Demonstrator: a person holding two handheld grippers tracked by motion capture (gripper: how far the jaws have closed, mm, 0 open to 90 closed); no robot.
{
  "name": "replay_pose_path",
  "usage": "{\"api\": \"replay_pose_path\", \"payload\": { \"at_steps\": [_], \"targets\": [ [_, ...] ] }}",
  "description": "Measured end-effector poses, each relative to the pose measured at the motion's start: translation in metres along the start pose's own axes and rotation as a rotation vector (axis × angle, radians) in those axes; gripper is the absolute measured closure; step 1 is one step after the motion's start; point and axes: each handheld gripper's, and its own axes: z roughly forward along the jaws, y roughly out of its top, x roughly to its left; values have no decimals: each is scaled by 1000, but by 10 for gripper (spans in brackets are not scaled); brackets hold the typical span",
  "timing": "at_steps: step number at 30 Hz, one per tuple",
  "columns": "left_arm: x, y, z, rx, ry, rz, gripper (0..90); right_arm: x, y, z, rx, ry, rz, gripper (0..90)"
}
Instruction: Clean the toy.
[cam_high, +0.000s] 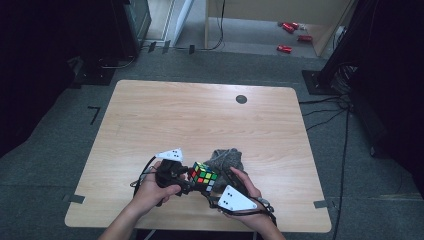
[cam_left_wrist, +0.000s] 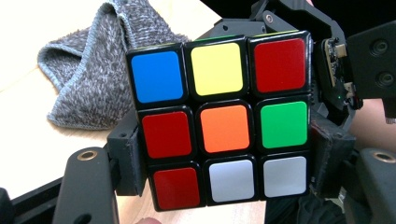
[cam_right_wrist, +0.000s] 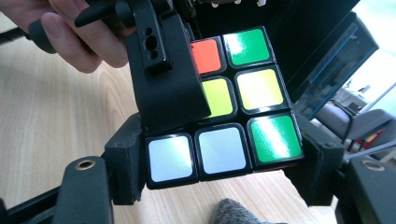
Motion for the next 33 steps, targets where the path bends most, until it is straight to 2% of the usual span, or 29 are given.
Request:
{"api": "replay_pose_path", "payload": {
  "at_steps": [4, 8, 11, 17, 21, 24, 26, 29, 33],
  "targets": [
    [-1, 1, 0, 17, 9, 9, 315, 0, -1, 0, 2, 4, -6, 321],
    [0, 2, -1, 16, 1, -22, 324, 2, 0, 0, -2, -3, -24, 318],
    [1, 3, -1, 22, -22, -53, 337, 3, 0, 1, -9, -12, -39, 309],
    [3, 3, 0, 41, -49, -77, 341, 8, 2, 2, -13, -19, -103, 331],
    [4, 0, 0, 2, -66, -66, 329, 6, 5, 1, -7, -19, -95, 338],
    [1, -1, -1, -35, -48, -15, 289, 0, 4, -3, -10, -15, -36, 342],
    [2, 0, -4, -74, -38, -9, 276, -6, 1, -8, -3, -30, -14, 343],
    [5, 1, -11, -151, -46, -20, 265, -18, -3, -19, 3, -56, 28, 343],
    [9, 1, -12, -198, -9, -3, 265, -32, -7, -36, 13, -84, 67, 343]
  ]
}}
